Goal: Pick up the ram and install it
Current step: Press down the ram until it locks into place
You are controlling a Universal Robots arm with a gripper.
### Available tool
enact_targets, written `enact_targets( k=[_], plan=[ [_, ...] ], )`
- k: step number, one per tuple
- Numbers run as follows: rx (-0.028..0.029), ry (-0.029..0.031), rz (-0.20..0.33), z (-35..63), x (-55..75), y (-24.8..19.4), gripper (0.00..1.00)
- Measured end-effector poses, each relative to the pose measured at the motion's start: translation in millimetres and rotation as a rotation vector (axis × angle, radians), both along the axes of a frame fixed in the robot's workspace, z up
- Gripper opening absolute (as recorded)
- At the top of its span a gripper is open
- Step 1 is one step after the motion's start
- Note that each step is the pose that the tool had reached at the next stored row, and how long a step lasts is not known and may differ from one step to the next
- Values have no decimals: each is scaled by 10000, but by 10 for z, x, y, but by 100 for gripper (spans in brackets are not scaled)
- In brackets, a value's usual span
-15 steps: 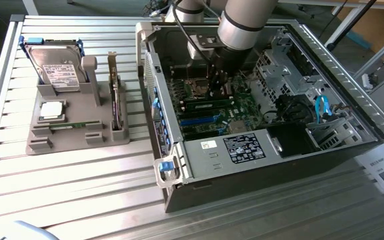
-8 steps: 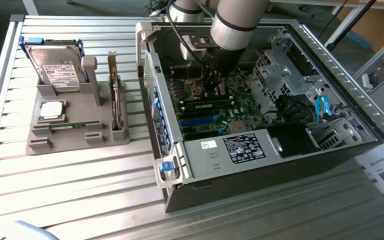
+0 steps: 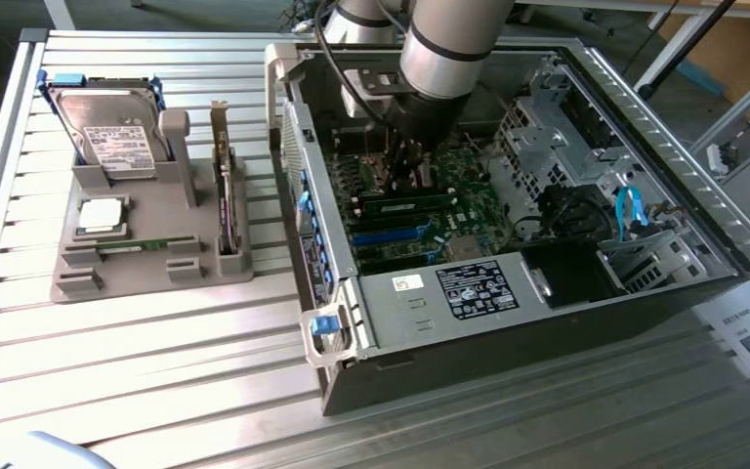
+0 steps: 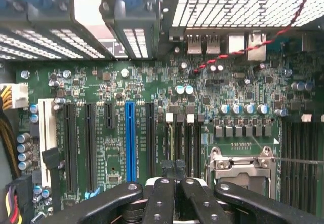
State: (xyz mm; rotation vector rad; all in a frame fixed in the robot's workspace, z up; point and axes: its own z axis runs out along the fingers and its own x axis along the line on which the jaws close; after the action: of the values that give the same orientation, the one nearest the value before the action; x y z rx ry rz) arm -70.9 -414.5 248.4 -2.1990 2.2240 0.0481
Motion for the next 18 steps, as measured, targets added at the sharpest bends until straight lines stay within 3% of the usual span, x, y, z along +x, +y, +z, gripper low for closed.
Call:
enact_targets(
  k=[18],
  plan=[
    [0, -83, 0, 0, -223, 0, 10]
  ],
)
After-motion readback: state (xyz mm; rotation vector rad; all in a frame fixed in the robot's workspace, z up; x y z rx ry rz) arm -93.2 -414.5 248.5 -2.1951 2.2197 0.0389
